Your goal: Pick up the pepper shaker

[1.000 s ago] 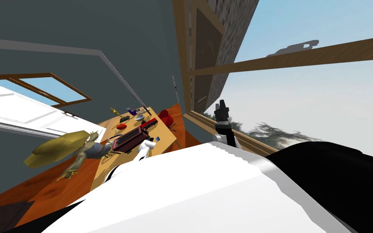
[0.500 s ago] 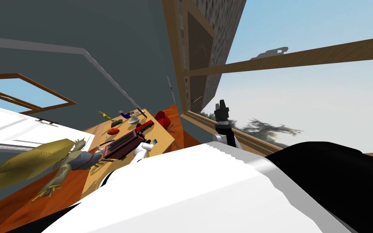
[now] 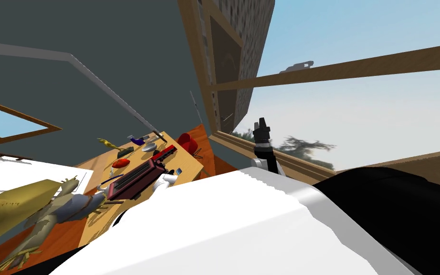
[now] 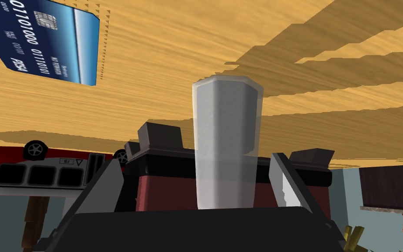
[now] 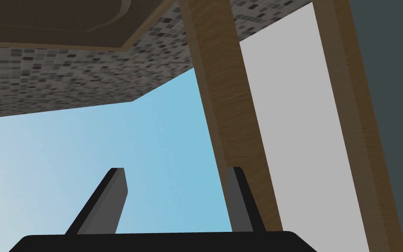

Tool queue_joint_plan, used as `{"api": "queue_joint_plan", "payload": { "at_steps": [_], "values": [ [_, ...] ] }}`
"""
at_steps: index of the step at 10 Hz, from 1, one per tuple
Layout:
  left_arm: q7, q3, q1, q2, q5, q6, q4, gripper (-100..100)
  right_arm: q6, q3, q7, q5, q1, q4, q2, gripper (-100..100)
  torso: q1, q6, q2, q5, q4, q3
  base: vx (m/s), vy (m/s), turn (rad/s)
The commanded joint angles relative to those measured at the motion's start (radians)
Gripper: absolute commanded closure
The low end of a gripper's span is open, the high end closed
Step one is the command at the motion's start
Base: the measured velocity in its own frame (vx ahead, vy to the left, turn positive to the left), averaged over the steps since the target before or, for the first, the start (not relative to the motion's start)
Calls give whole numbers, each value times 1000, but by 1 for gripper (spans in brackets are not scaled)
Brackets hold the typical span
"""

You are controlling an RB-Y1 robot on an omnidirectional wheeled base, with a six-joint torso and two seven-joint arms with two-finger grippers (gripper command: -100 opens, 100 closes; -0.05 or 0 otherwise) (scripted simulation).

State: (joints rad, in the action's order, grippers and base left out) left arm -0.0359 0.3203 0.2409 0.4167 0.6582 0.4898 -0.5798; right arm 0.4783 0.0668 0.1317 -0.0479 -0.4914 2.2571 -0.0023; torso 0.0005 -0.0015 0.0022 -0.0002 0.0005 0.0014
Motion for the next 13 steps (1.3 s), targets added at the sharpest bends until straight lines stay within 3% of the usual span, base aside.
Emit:
{"api": "queue_joint_plan", "payload": {
  "at_steps": [1,2,3,5,6,7,11,12,13],
  "values": [
    [16,17,1,19,9,-22,35,-100,0,0,0,0,0,0,0,0,0,0,0,0,0,0,-13,1,-67],
    [15,43,-25,29,3,-27,26,-100,0,0,0,0,0,0,0,0,0,-1,0,0,0,0,-12,-6,-195],
    [15,43,-25,29,3,-27,22,-100,0,0,0,0,0,0,0,0,0,0,0,0,0,0,-10,0,-103],
    [13,96,-77,51,-9,-37,9,-100,0,0,0,0,0,0,0,0,0,0,-1,0,0,0,-10,-4,-274],
    [4,82,-76,41,-21,-30,-10,-100,0,0,0,0,0,0,0,0,0,0,0,0,0,0,-8,4,-73],
    [-5,85,-81,41,-26,-28,-17,100,0,0,0,0,0,0,0,0,0,-1,-1,0,0,0,-3,1,25],
    [-4,85,-81,41,-26,-27,-16,100,0,0,0,0,0,0,0,0,0,0,-2,0,0,-1,0,0,0],
    [-4,84,-81,41,-26,-28,-16,0,0,0,0,0,0,0,0,0,0,0,-2,0,0,-1,0,0,0],
    [14,70,-51,40,-3,-32,18,100,0,0,0,0,0,0,0,0,0,0,-2,0,0,-1,7,4,234]
  ]
}}
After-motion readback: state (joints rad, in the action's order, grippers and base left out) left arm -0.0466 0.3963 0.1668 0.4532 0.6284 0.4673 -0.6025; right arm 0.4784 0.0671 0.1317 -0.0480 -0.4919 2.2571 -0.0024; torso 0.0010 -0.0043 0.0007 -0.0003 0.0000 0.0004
